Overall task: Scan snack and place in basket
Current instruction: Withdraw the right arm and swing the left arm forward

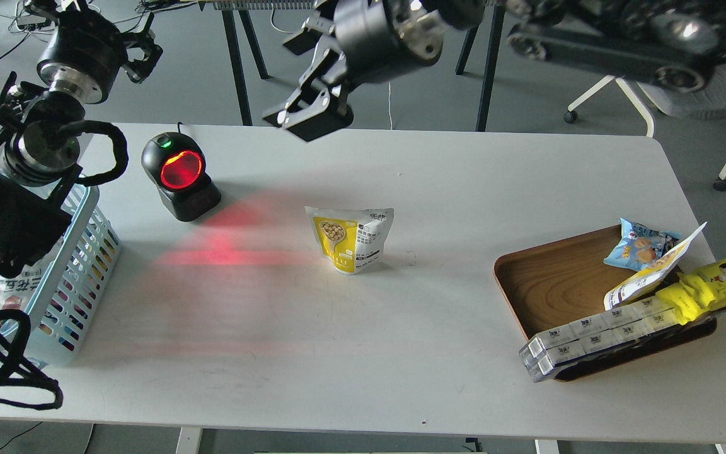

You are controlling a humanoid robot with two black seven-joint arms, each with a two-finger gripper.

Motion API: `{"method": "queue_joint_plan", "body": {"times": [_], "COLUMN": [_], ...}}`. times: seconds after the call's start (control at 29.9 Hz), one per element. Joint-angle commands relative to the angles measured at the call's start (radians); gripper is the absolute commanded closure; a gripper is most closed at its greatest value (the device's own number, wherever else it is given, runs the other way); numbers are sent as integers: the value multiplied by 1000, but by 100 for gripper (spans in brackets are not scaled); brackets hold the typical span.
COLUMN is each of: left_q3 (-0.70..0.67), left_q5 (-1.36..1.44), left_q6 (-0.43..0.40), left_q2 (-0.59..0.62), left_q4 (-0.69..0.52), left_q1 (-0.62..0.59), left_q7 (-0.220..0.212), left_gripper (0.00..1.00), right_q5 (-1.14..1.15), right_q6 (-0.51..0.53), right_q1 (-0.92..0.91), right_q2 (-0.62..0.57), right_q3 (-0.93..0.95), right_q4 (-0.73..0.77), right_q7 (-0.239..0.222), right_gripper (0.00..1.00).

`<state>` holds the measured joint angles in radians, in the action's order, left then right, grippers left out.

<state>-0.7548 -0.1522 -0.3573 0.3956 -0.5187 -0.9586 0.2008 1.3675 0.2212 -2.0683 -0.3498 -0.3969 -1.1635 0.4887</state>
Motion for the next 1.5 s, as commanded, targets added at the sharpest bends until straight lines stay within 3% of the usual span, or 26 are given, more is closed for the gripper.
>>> {"method": "queue_joint_plan", "body": {"times": [0.0, 0.5, 0.77, 1.1, 1.37, 1.47], "left_q3": [3, 5, -1, 5, 115, 138], "left_q5": [0, 0, 0, 3, 57, 62], "left_q6": [0, -2, -25, -26, -63, -58], "left_q2": [-3, -6, -7, -4, -1, 22], "left_q4": [-4, -12, -14, -53, -57, -72], "left_q1": [-2, -22, -22, -58, -112, -137], "left_q7": [0, -1, 0, -4, -3, -6], "left_gripper": [0, 0, 0, 0, 0, 0], "right_q5": [-1, -191, -559, -947, -1266, -1379], "right_q6": [4, 6, 6, 4, 13, 79], "right_q1": [10, 166, 275, 398, 539, 597], "right_q2": [-133, -541, -669, -626, -467, -388], "right_q3": [30, 131, 136, 145, 155, 187], "right_q4": [-21, -100, -62, 134, 385, 503], "right_q7": [0, 0, 0, 0, 0, 0], "right_gripper": [5, 1, 1, 1, 1, 1]}}
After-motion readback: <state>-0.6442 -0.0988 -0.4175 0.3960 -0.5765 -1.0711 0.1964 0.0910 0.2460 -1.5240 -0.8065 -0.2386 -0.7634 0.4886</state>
